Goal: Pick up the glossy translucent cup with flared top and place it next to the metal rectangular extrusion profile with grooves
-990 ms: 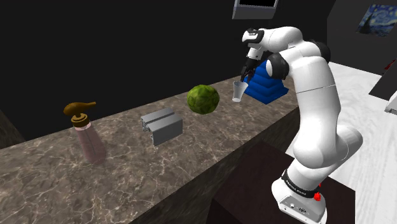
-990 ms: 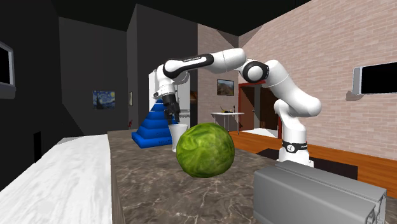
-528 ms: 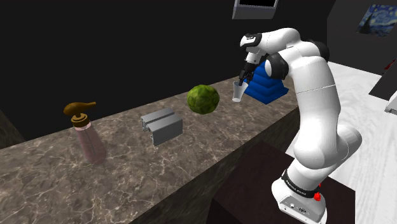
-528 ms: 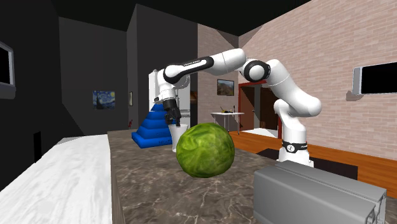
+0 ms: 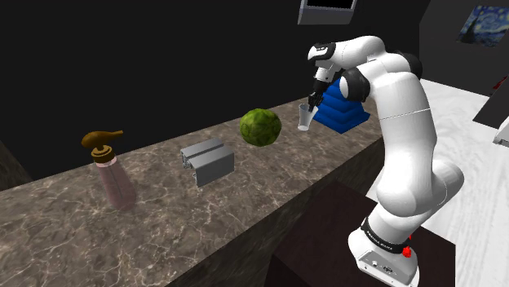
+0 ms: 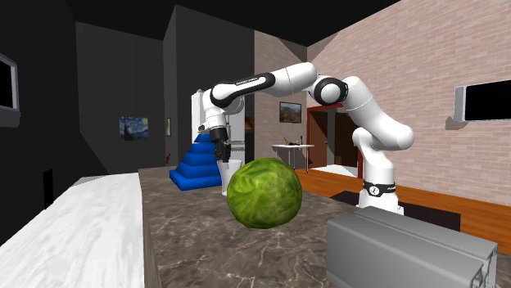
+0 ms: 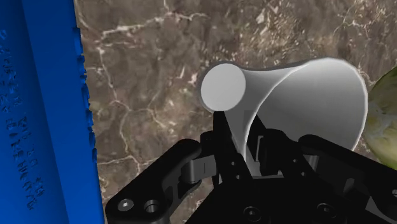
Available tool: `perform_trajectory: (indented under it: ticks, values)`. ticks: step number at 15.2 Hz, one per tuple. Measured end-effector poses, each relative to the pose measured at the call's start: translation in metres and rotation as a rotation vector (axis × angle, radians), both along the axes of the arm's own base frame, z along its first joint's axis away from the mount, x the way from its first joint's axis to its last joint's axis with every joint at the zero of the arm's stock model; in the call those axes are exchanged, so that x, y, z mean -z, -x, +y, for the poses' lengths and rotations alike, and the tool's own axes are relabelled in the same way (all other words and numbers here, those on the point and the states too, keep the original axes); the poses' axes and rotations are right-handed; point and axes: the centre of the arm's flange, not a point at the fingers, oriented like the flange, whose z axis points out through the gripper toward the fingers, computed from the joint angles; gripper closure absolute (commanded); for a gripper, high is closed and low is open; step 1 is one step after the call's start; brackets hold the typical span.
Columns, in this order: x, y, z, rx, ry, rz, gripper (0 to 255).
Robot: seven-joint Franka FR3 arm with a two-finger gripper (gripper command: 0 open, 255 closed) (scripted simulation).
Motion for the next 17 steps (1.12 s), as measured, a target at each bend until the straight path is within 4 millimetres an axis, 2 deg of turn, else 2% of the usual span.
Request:
perform_trajectory:
  ticks: [8,17]
  values:
    - [-0.002,0.0,0.0,0.0,0.0,0.0,255]
    - [-0.048,0.0,0.0,0.0,0.0,0.0,255]
